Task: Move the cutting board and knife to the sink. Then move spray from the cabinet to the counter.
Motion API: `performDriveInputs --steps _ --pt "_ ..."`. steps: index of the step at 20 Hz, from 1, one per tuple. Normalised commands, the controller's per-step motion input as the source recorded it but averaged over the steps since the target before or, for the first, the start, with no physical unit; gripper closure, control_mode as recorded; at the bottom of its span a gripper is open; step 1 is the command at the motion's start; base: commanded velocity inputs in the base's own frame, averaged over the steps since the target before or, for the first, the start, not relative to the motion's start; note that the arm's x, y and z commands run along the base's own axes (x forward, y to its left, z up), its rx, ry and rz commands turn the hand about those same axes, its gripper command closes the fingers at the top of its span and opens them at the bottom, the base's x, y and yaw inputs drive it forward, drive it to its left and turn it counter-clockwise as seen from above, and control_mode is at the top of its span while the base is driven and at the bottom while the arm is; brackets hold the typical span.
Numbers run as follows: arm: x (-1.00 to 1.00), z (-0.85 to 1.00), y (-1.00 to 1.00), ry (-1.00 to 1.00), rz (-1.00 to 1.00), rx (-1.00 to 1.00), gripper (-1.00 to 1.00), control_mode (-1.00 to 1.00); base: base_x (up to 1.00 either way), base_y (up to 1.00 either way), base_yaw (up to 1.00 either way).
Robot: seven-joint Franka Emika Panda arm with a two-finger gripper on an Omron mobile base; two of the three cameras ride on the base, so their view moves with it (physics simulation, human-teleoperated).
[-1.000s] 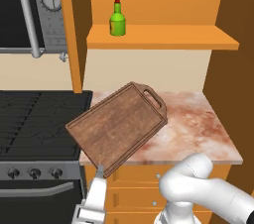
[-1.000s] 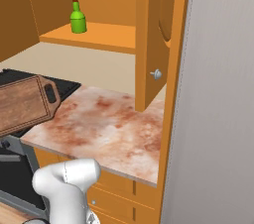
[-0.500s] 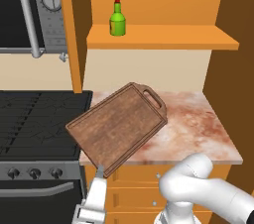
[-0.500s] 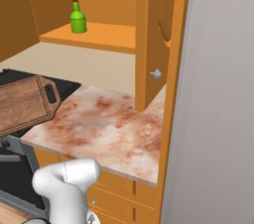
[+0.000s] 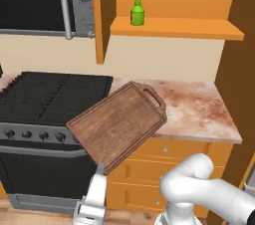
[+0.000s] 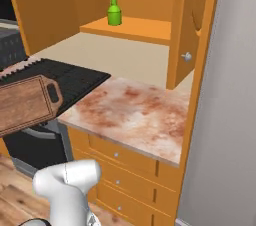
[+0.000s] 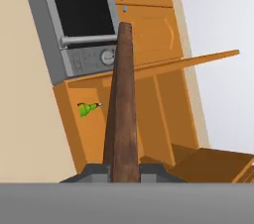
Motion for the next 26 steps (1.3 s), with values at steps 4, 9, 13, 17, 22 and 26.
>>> performDriveInputs --steps 4,9,13,17,22,26 --pt "0.00 0.00 0.00 0.00 0.00 0.00 1.00 1.00 -0.30 0.27 0.74" --pt "0.00 0.00 0.00 0.00 0.00 0.00 1.00 1.00 -0.07 0.02 0.99" --pt "0.00 0.00 0.00 0.00 0.00 0.00 1.00 1.00 -0.07 0.00 1.00" --pt "0.00 0.00 0.00 0.00 0.00 0.00 1.00 1.00 -0.09 0.00 1.00" --pt "0.00 0.00 0.00 0.00 0.00 0.00 1.00 1.00 -0.09 0.00 0.97" --pt "0.00 0.00 0.00 0.00 0.00 0.00 1.00 1.00 -0.01 0.00 0.94"
